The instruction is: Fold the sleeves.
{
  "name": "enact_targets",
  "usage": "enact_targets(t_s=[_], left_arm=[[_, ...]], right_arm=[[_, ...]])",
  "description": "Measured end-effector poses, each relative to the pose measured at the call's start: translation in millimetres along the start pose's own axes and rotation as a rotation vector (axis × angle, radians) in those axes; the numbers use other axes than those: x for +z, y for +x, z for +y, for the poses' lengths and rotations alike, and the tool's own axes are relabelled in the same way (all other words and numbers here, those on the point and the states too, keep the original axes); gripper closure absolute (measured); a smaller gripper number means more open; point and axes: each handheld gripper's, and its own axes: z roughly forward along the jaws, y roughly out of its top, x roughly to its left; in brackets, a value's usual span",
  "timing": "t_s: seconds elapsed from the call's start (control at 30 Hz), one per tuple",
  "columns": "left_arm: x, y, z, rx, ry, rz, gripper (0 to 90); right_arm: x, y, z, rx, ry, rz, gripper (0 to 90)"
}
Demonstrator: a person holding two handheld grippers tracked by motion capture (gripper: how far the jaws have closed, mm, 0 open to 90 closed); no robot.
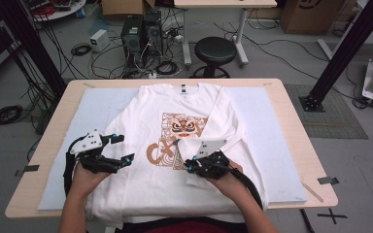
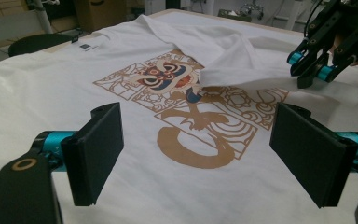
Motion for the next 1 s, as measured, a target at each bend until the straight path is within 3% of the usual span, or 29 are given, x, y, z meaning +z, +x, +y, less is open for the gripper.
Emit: enact_targets(t_s=[0.03, 0.2, 0.3, 0.33, 0.37, 0.43, 0.47, 0.7, 0.73, 0.83, 0.87, 0.97, 1.0], left_arm=[[0.0, 0.0, 0.0, 0.000, 0.000, 0.000, 17.4], [-1.0, 0.5, 0.1, 0.000, 0.000, -0.001, 17.4], [-0.9, 0.3, 0.1, -0.001, 0.000, -0.003, 17.4], [-0.2, -0.1, -0.3, 0.004, 0.005, -0.007, 17.4], [-0.2, -0.1, -0.3, 0.004, 0.005, -0.007, 17.4], [0.4, -0.9, -0.7, -0.001, 0.006, -0.010, 17.4], [4.1, -2.8, -1.7, -0.007, 0.011, -0.032, 17.4], [16.0, -14.2, 1.1, 0.003, 0.029, -0.078, 17.4], [22.2, -20.2, 2.6, 0.009, 0.036, -0.104, 17.4], [36.9, -30.9, 2.8, -0.003, 0.065, -0.157, 17.4], [36.9, -30.9, 2.8, -0.003, 0.065, -0.157, 17.4], [55.6, -42.5, 0.0, 0.009, 0.142, -0.188, 17.4], [55.6, -42.5, 0.0, 0.009, 0.142, -0.188, 17.5]], right_arm=[[0.0, 0.0, 0.0, 0.000, 0.000, 0.000, 84.4], [15.6, 11.4, 35.5, -0.034, -0.031, 0.018, 83.9], [18.7, 12.7, 39.7, -0.037, -0.042, 0.027, 81.3], [18.1, 12.9, 45.4, -0.019, -0.089, 0.037, 74.6], [15.9, 12.2, 45.4, -0.016, -0.098, 0.028, 71.7], [15.9, 12.2, 45.4, -0.016, -0.098, 0.028, 71.7], [2.5, 4.5, 38.1, 0.015, -0.118, -0.014, 70.4], [-29.2, -19.8, 2.8, 0.093, -0.122, -0.114, 67.5], [-39.9, -27.1, -12.1, 0.127, -0.125, -0.147, 67.1], [-51.9, -33.7, -27.4, 0.155, -0.128, -0.188, 65.8], [-56.9, -36.0, -33.1, 0.165, -0.135, -0.203, 65.8], [-66.3, -39.7, -43.9, 0.184, -0.153, -0.222, 64.5], [-66.3, -39.7, -43.9, 0.184, -0.153, -0.222, 64.5]])
